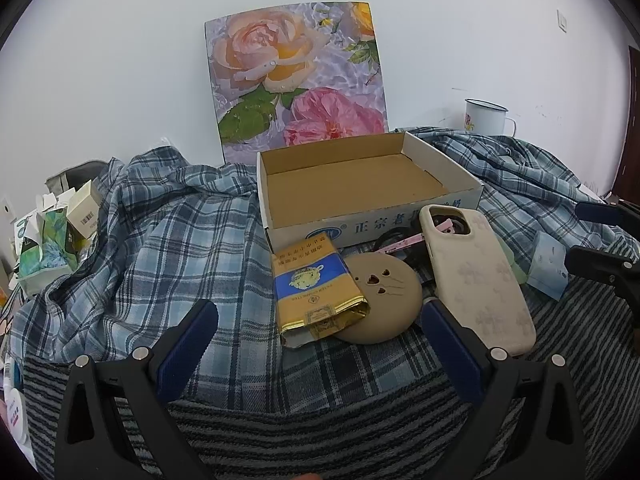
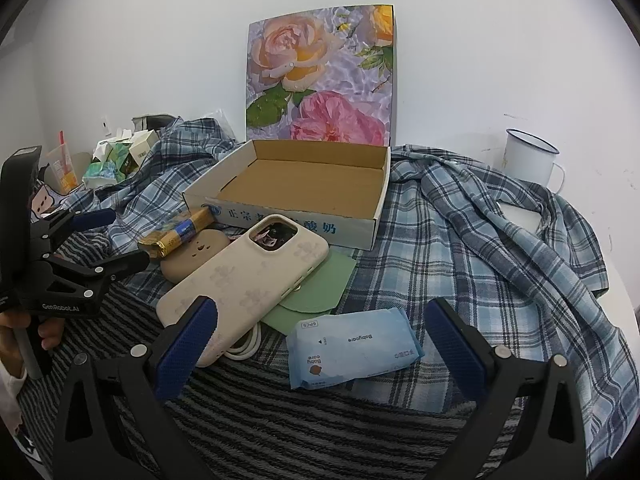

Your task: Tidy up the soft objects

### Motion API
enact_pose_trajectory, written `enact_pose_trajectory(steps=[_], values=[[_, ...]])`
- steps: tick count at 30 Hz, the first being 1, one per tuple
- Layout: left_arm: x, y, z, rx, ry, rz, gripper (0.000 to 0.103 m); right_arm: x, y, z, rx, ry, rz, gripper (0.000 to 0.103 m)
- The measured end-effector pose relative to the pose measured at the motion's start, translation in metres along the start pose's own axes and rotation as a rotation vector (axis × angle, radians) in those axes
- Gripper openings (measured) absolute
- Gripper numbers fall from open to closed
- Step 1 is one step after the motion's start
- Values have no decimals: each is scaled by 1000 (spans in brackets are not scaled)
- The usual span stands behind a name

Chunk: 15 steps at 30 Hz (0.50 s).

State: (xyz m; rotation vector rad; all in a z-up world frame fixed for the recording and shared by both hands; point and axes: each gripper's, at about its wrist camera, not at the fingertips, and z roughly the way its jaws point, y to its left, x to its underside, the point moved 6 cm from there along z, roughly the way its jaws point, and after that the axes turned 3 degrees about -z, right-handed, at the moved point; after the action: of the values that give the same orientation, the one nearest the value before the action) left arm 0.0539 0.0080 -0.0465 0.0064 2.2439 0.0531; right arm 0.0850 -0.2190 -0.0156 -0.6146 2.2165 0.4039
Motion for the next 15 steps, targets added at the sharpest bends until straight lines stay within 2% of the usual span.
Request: enact_pose_trajectory(steps=[15], values=[[0, 0, 0, -1, 0, 3, 103, 0, 0, 0, 0, 1, -2, 103]])
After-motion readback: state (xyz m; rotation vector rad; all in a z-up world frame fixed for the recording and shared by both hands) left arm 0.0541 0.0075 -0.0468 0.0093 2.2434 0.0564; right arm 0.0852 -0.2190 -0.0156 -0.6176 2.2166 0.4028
